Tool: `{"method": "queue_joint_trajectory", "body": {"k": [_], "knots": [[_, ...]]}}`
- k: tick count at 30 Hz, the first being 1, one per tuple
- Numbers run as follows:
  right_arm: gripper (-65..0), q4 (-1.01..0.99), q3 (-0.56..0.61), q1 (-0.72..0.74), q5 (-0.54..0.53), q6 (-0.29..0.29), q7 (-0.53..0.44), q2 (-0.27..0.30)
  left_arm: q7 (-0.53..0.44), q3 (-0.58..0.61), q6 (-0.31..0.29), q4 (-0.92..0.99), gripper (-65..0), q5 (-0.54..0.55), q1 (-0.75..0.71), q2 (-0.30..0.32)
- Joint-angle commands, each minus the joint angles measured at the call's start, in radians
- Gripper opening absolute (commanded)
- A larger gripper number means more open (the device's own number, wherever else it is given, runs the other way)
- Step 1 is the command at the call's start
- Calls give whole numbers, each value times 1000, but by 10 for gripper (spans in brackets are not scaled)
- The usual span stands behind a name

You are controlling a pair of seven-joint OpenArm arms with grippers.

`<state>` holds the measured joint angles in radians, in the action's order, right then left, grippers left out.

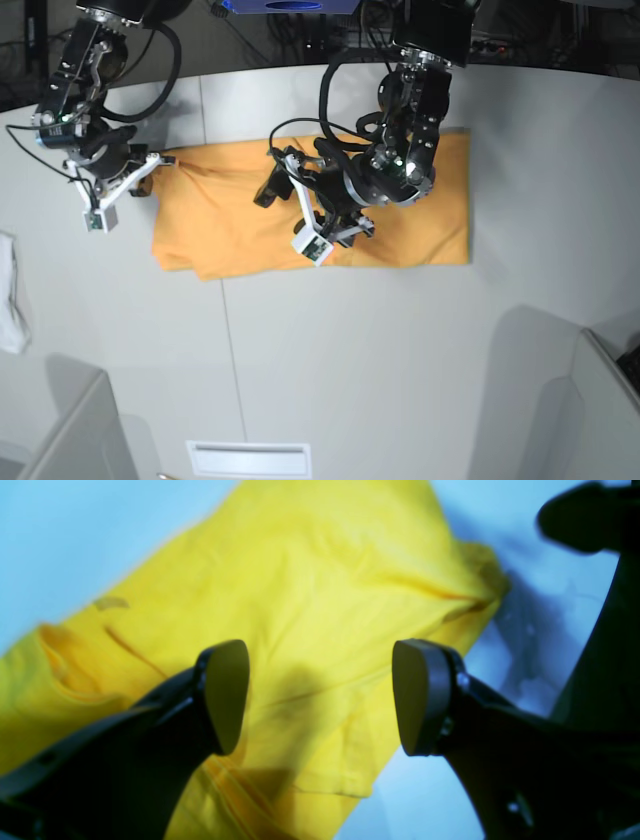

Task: Fold the T-shirt properly
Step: 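Fold the strip end held by the left gripper toward the middle, then release the left gripper and move the right gripper to the other end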

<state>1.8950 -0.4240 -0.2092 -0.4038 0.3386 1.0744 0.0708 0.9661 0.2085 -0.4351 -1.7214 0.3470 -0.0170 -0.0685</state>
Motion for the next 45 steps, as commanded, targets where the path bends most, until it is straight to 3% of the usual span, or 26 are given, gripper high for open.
{"method": "queue_joint_trajectory", "body": {"k": [1,3,7,8,11,21,28,34,37,39,42,44,45], "knots": [[-650,15,-5,11,-11,0,-16,10,-16,-27,0,-41,-225,8,-11,8],[-650,15,-5,11,-11,0,-16,10,-16,-74,0,-88,-304,7,-54,12],[-650,15,-5,14,-11,0,-16,10,-16,-165,0,-122,-635,-2,-125,14],[-650,15,-5,17,-11,0,-16,10,-16,-182,0,-122,-650,-2,-137,14],[-650,15,-5,27,-11,0,-16,10,-14,-203,0,-110,-650,-4,-163,17],[-650,15,-5,43,-11,0,-16,10,-20,-142,0,-64,-650,4,-202,138],[-650,15,-5,43,-11,0,-16,10,-14,-211,0,-151,-650,5,-105,132],[-650,15,-14,63,-11,0,-15,-12,-23,-223,0,102,-650,-2,18,74],[-650,-1,-88,124,-11,0,85,-47,-23,-225,0,192,-650,8,51,63],[-650,-53,-135,185,-11,1,177,-52,-23,-225,0,140,-650,8,25,65],[-371,-191,-241,296,-20,29,275,-49,-23,-229,0,-38,-650,2,-62,74],[-273,-289,-313,345,-71,110,307,-13,-23,-295,0,-148,-650,8,-125,115],[-260,-343,-336,362,-99,146,310,5,-23,-344,-3,-190,-650,10,-157,124]]}}
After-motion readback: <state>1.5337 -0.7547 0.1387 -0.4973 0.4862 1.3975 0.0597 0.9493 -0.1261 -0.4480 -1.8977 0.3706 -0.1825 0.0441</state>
